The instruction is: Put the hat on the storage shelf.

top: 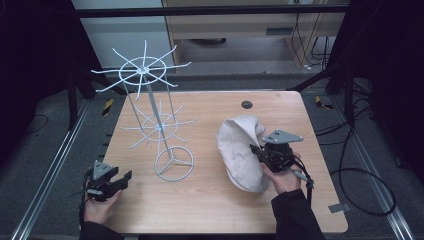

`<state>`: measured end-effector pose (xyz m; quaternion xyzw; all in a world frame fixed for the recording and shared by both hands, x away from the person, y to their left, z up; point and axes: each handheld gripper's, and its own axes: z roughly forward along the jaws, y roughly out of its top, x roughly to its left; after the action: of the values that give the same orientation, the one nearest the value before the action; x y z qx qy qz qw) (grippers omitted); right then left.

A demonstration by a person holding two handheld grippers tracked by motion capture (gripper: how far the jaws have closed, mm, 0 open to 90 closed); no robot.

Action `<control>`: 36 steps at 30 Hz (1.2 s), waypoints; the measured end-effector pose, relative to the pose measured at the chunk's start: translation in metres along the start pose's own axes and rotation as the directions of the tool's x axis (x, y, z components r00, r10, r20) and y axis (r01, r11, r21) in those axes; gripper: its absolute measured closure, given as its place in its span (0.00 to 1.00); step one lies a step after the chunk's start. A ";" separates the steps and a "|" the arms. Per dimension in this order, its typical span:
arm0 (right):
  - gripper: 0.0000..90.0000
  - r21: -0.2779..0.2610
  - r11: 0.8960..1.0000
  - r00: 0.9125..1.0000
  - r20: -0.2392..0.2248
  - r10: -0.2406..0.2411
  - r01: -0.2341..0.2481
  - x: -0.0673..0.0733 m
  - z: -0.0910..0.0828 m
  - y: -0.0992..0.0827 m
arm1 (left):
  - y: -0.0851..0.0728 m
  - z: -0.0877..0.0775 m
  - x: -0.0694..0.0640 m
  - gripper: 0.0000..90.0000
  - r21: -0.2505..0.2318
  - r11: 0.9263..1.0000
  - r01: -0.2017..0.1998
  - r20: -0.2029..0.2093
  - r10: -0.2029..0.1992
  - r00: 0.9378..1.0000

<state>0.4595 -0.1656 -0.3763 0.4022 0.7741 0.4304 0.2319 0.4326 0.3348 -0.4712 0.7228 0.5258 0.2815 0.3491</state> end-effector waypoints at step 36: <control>0.99 -0.510 0.858 0.996 -0.014 -0.086 0.066 0.027 -0.081 0.049 | -0.001 0.001 0.000 0.50 0.004 1.000 0.005 -0.005 -0.005 1.000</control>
<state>0.4071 -0.1673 -0.2928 0.2881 0.6523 0.6172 0.3326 0.4330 0.3350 -0.4722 0.7215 0.5291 0.2811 0.3471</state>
